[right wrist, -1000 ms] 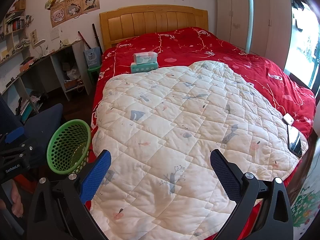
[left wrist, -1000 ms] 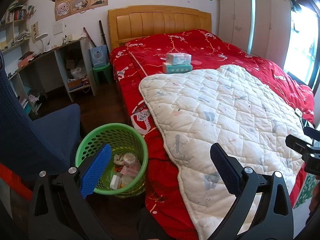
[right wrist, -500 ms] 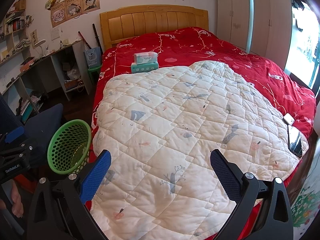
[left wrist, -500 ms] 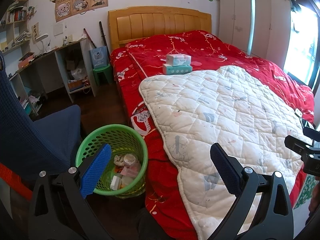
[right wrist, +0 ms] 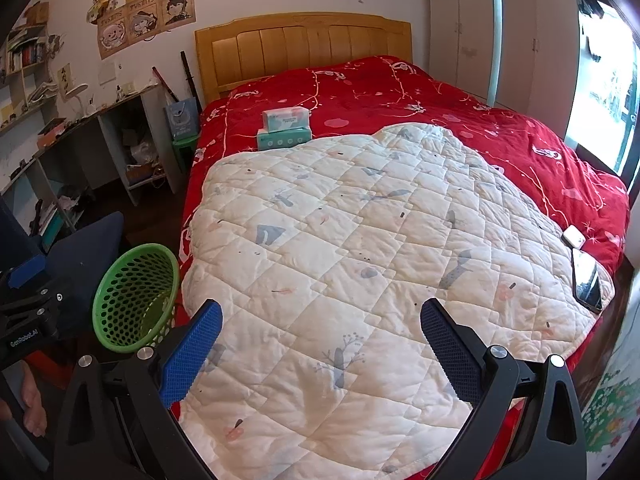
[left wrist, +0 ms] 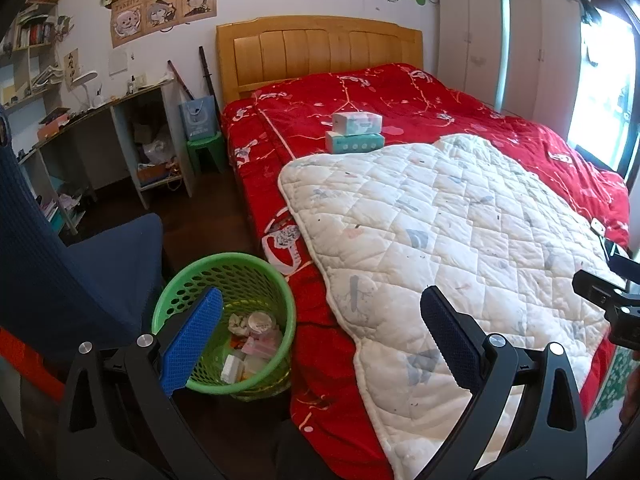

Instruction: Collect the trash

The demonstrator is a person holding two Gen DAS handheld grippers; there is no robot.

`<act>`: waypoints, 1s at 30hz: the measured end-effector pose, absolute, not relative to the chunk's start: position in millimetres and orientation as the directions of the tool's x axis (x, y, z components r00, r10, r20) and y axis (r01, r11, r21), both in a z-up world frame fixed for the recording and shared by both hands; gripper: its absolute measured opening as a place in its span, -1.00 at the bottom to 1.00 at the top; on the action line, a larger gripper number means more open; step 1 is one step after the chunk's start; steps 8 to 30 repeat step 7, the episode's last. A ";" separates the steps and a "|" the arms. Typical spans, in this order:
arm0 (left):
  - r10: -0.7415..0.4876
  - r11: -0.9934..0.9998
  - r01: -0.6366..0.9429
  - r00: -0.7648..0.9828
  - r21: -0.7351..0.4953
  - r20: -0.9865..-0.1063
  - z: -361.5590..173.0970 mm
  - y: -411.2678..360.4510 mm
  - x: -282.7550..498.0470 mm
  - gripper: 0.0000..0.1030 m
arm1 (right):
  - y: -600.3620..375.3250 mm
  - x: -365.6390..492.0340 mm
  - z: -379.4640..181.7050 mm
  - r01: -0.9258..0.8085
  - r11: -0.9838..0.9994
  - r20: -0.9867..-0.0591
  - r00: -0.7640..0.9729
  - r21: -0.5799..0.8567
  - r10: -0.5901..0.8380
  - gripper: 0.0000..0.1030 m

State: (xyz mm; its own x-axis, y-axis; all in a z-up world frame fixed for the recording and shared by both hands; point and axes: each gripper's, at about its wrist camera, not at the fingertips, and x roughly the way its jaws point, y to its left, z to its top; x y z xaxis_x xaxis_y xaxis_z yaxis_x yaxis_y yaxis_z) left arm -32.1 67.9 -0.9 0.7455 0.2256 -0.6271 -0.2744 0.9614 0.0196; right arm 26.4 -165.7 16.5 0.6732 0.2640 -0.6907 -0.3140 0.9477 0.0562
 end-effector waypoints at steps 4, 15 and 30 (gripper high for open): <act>0.220 0.962 -0.272 0.743 0.015 -0.632 -1.0 67.1 -31.1 0.90 | -168.4 26.0 16.4 -0.308 0.949 -0.691 0.673 0.061 0.263 0.87; 0.216 0.963 -0.268 0.743 0.014 -0.634 -1.6 66.2 -30.7 0.90 | -169.7 26.6 15.9 -0.306 0.950 -0.693 0.672 0.062 0.262 0.86; 0.216 0.963 -0.268 0.743 0.014 -0.634 -1.6 66.2 -30.7 0.90 | -169.7 26.6 15.9 -0.306 0.950 -0.693 0.672 0.062 0.262 0.86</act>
